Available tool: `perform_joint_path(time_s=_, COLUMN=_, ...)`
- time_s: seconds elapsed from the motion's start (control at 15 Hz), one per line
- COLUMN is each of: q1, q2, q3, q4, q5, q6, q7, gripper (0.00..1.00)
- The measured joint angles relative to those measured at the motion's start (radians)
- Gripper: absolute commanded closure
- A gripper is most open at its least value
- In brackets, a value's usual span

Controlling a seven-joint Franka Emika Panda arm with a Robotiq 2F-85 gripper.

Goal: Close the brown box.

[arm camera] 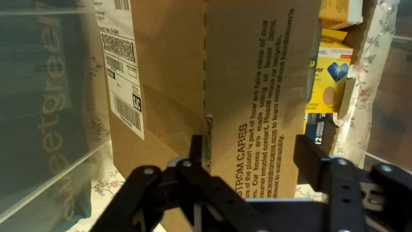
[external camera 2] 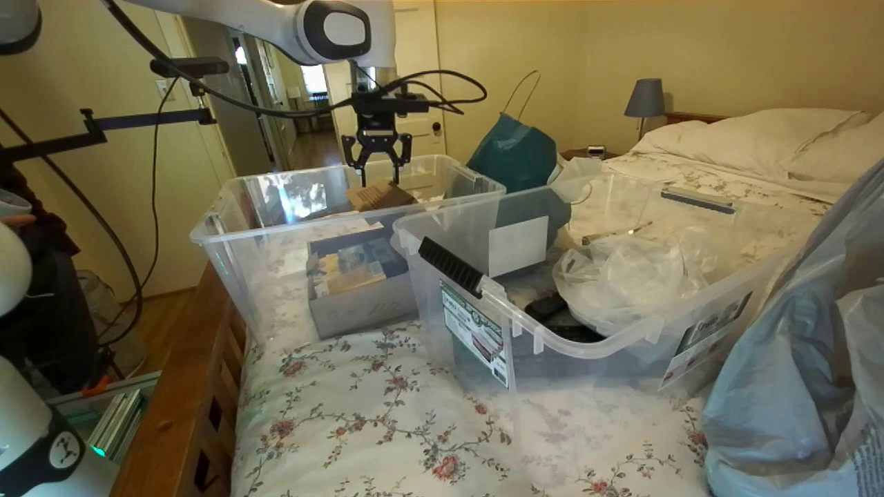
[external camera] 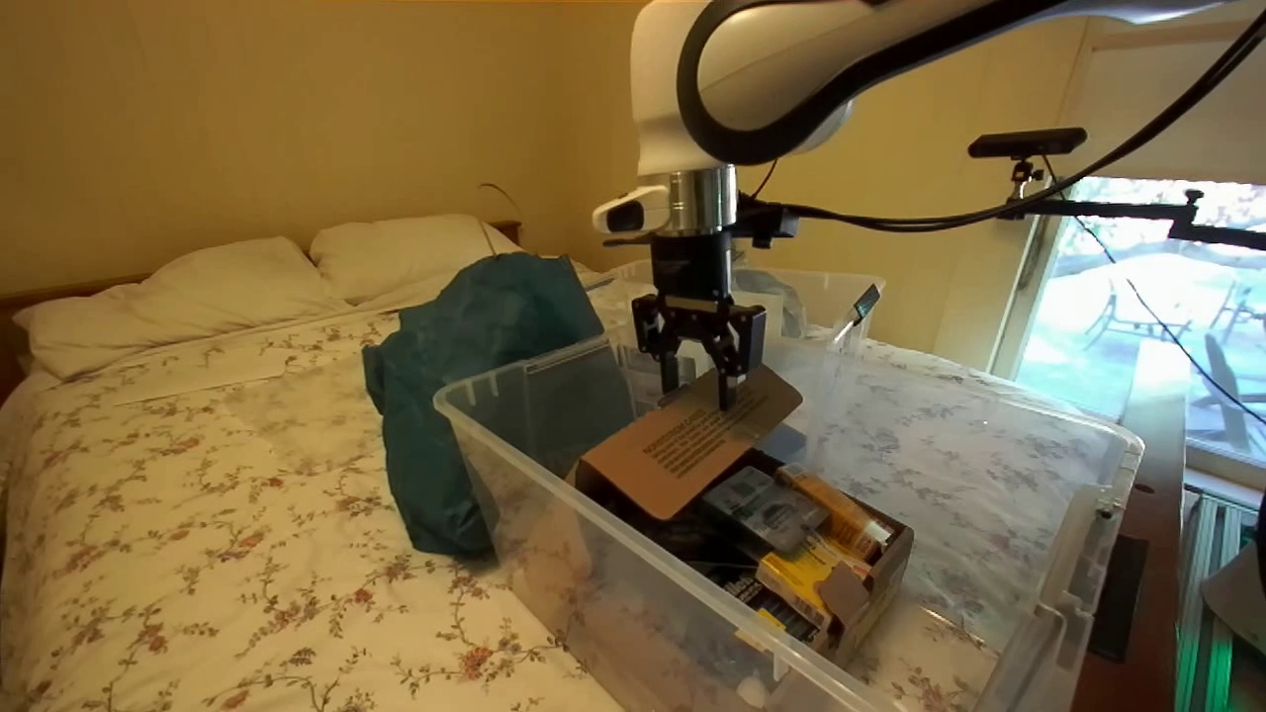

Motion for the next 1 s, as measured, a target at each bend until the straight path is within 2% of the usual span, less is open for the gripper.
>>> perform_joint_path(time_s=0.07, q1=-0.009, q2=-0.012, q3=0.008, q4=0.011, q5=0.000, q6=0.000, q7=-0.010, gripper=0.16)
perform_joint_path(time_s=0.2, q1=-0.029, q2=-0.034, q3=0.019, q4=0.039, q5=0.000, q6=0.000, q7=-0.027, gripper=0.15)
perform_joint_path(time_s=0.27, q1=-0.037, q2=-0.042, q3=0.021, q4=0.055, q5=0.000, q6=0.000, q7=-0.032, gripper=0.19)
perform_joint_path(time_s=0.4, q1=-0.052, q2=-0.051, q3=0.025, q4=0.085, q5=0.000, q6=0.000, q7=-0.042, gripper=0.42)
perform_joint_path(time_s=0.53, q1=-0.074, q2=-0.062, q3=0.033, q4=0.111, q5=0.000, q6=-0.004, q7=-0.045, gripper=0.53)
perform_joint_path(time_s=0.73, q1=-0.113, q2=-0.085, q3=0.052, q4=0.137, q5=0.001, q6=-0.012, q7=-0.051, gripper=0.60)
perform_joint_path(time_s=0.87, q1=-0.137, q2=-0.102, q3=0.066, q4=0.154, q5=0.002, q6=-0.020, q7=-0.054, gripper=0.68)
perform_joint_path(time_s=0.93, q1=-0.147, q2=-0.108, q3=0.071, q4=0.164, q5=0.003, q6=-0.027, q7=-0.054, gripper=0.88)
perform_joint_path(time_s=1.0, q1=-0.154, q2=-0.113, q3=0.074, q4=0.175, q5=0.003, q6=-0.035, q7=-0.054, gripper=0.94)
